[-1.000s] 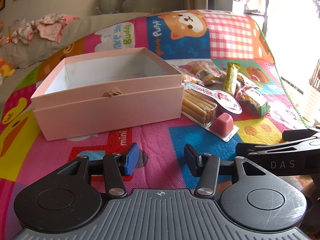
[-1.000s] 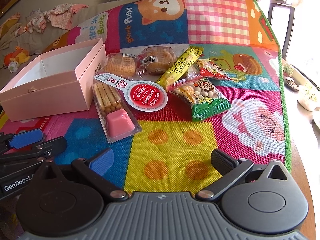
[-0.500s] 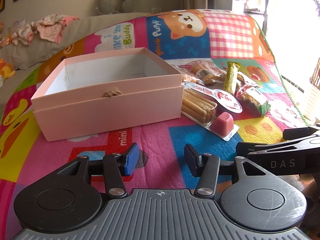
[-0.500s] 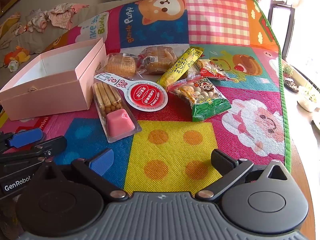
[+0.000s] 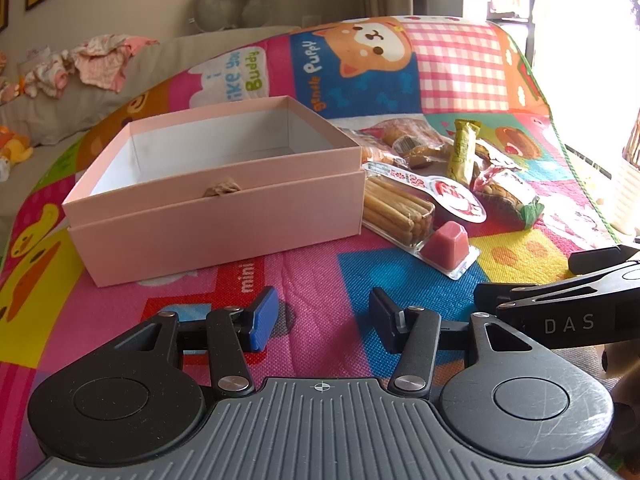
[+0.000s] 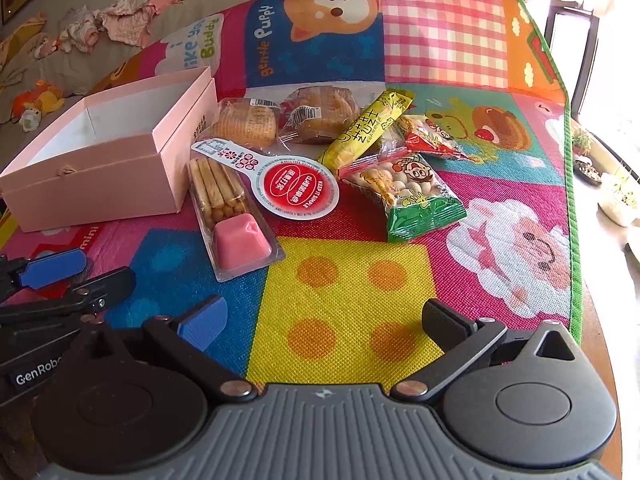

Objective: Organize objects
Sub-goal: 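Grasp the pink box wall with the left gripper while the right gripper approaches the biscuit tray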

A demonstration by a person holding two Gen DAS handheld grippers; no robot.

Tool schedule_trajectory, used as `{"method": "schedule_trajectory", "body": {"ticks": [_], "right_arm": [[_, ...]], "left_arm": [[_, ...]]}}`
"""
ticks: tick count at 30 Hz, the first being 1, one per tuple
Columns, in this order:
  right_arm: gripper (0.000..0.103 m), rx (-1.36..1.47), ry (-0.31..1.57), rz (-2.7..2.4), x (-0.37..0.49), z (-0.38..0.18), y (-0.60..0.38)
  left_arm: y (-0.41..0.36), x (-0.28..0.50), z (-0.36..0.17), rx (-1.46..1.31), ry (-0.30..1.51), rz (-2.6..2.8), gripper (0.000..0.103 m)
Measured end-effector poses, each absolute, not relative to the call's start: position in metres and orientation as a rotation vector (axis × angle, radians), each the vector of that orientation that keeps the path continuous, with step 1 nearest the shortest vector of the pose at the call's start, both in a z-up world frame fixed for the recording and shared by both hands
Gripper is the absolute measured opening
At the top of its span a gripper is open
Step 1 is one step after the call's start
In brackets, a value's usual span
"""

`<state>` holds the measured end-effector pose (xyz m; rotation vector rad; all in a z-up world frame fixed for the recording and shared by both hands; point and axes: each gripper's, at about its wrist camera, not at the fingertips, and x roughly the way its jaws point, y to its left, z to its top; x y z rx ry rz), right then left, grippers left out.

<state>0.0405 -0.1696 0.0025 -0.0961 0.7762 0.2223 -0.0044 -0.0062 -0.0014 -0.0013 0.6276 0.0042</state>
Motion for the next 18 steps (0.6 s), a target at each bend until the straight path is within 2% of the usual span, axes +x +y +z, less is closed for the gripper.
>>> {"method": "schedule_trajectory", "body": {"ticks": [11,18], "right_arm": [[0.103,-0.045,0.804,0.279,0.039,0.012,-0.173],[0.103,-0.089,0.603,0.306,0.027,0.067,-0.172]], "left_arm": [[0.012,-0.007,0.016,-0.073,0.635,-0.011,0.052],[0.053,-0.015,0.083,-0.086,0.557,-0.055,0.053]]}}
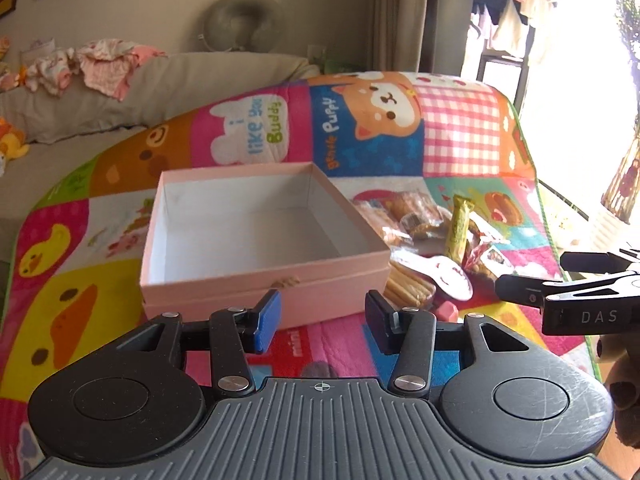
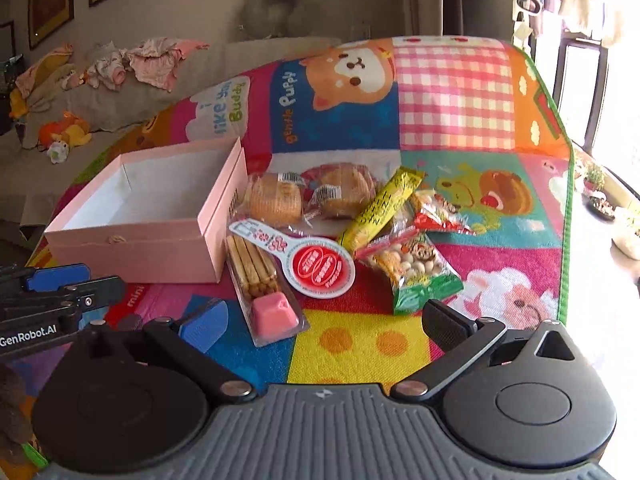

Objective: Organize objects
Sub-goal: 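Grasp the pink box wall with the left gripper while the right gripper approaches the biscuit tray, then lift the biscuit-stick tray with the right gripper and lower it into the box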

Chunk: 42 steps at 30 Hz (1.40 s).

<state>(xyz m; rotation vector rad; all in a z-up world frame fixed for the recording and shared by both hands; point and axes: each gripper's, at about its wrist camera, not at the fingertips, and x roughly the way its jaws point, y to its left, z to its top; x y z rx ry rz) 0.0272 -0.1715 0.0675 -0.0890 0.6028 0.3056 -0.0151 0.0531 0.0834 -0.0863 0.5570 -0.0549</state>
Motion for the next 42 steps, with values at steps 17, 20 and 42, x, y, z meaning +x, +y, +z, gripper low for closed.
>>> {"method": "schedule_trajectory", "body": {"ticks": [17,20,42], "right_arm": [[0.103,-0.134,0.656,0.394,0.122,0.074,-0.17],[0.103,-0.186,0.671,0.402,0.12,0.061,-0.166],[0.034,-0.416,0.766,0.584,0.096,0.025,-0.094]], "left_arm": [[0.176,0.13,0.046,-0.183,0.852,0.148,0.05],[0.177,0.134,0.035,-0.214,0.891,0.125,0.031],[0.167,0.146,0.029,-0.193,0.912,0.103,0.013]]}}
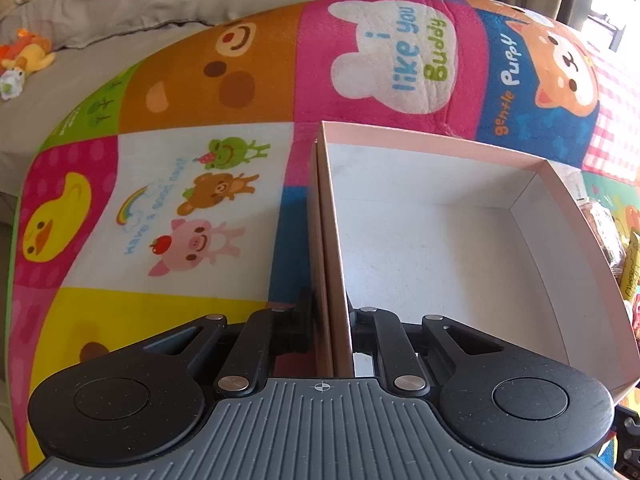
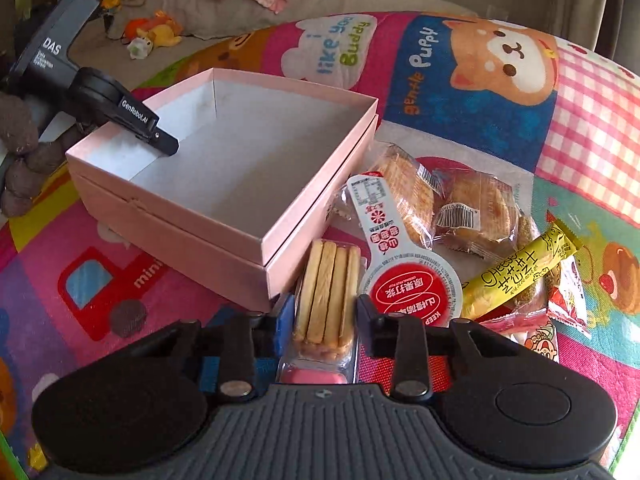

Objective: Organize objects
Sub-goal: 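Lift the biscuit-stick tray with the right gripper and lower it into the box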

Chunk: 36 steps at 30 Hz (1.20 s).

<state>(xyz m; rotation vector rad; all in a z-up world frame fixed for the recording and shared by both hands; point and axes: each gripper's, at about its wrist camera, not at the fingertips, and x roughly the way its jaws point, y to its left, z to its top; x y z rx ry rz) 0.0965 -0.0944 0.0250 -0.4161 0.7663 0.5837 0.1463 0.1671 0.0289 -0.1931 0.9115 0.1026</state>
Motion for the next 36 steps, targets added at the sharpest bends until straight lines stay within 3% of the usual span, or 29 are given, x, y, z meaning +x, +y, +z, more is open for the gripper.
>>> {"method": "schedule_trajectory", "body": {"ticks": [11,17,23,27,30,34,36], "right_arm": [[0.032,-0.237,0.899,0.482,0.058,0.039,-0.144],[0.032,-0.129,0.834,0.492,0.035,0.103,-0.162],[0.032,0.062,0.76,0.596,0.077,0.164,-0.118],[0.037,0.213,0.791,0.651,0.132,0.159,-0.058],[0.037,0.155,0.782,0.608,0.153,0.145,-0.021],[0.038,0.12,0.757,0.585,0.15,0.132,-0.04],[0.044,0.104,0.712,0.539,0.136,0.127,-0.069]], "left_arm": [[0.16,0.132,0.029,-0.196,0.896,0.06,0.015],[0.159,0.13,0.031,-0.204,0.892,0.062,0.015],[0.16,0.129,0.03,-0.225,0.885,0.061,0.015],[0.16,0.129,0.031,-0.229,0.885,0.058,0.015],[0.162,0.129,0.031,-0.233,0.89,0.053,0.015],[0.164,0.129,0.03,-0.241,0.888,0.034,0.016],[0.164,0.129,0.03,-0.241,0.888,0.03,0.016]]}}
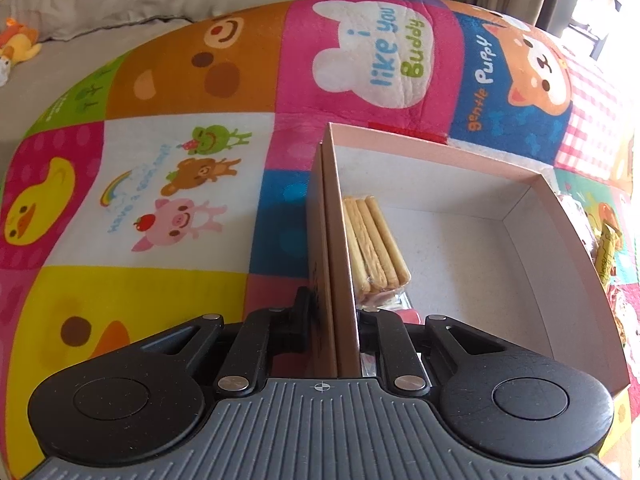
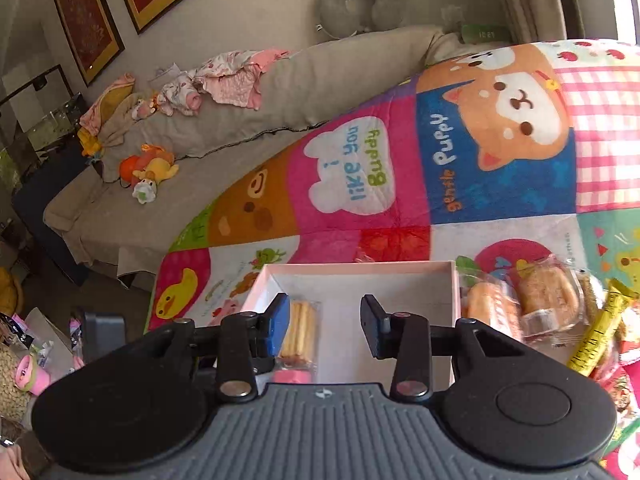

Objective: Organize objects
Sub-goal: 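Lift the biscuit-stick tray with the right gripper and lower it into the box, then move the right gripper to the green snack bag and grasp it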

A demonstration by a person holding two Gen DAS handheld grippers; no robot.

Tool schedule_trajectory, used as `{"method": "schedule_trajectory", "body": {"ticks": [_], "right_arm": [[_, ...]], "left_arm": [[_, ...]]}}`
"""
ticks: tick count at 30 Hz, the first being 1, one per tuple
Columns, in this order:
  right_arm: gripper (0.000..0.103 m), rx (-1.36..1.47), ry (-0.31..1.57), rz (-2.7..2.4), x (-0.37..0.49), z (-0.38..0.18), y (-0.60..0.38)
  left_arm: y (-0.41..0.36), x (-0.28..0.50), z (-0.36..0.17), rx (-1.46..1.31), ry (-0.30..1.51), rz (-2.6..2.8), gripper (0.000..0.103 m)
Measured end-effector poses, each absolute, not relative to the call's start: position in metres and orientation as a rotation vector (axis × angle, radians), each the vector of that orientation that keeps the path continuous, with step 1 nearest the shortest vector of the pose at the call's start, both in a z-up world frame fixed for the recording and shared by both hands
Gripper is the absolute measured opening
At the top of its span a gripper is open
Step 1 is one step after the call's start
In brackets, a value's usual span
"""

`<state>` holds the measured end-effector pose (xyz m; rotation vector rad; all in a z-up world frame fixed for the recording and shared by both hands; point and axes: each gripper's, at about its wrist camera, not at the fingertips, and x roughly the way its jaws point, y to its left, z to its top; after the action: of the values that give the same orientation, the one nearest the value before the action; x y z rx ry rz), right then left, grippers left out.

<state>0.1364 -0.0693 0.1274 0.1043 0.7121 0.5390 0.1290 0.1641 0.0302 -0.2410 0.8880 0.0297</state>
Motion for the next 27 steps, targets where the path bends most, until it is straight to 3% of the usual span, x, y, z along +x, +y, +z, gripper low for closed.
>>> {"method": "schedule_trajectory", "body": {"ticks": [2,9,17,23,27], "right_arm": [[0.055,0.074,0.673,0.458,0.118,0.119,-0.099],[0.056,-0.069,0.706,0.215,0.071,0.059,-0.163],[0.056,-0.265,0.62,0.359,0.085,0.031,-0.147],[0.061,-0.076,0.619,0.476,0.134,0.054,-0.151],[0.06,0.038,0.741,0.503,0.171,0.045,-0.149]], "left_arm": [[0.164,0.128,0.03,-0.236,0.883,0.024,0.017],[0.163,0.125,0.028,-0.244,0.864,0.027,0.017],[0.16,0.127,0.029,-0.251,0.872,0.07,0.015],[0.16,0.129,0.031,-0.251,0.885,0.086,0.015],[0.159,0.13,0.031,-0.244,0.894,0.081,0.015]]}}
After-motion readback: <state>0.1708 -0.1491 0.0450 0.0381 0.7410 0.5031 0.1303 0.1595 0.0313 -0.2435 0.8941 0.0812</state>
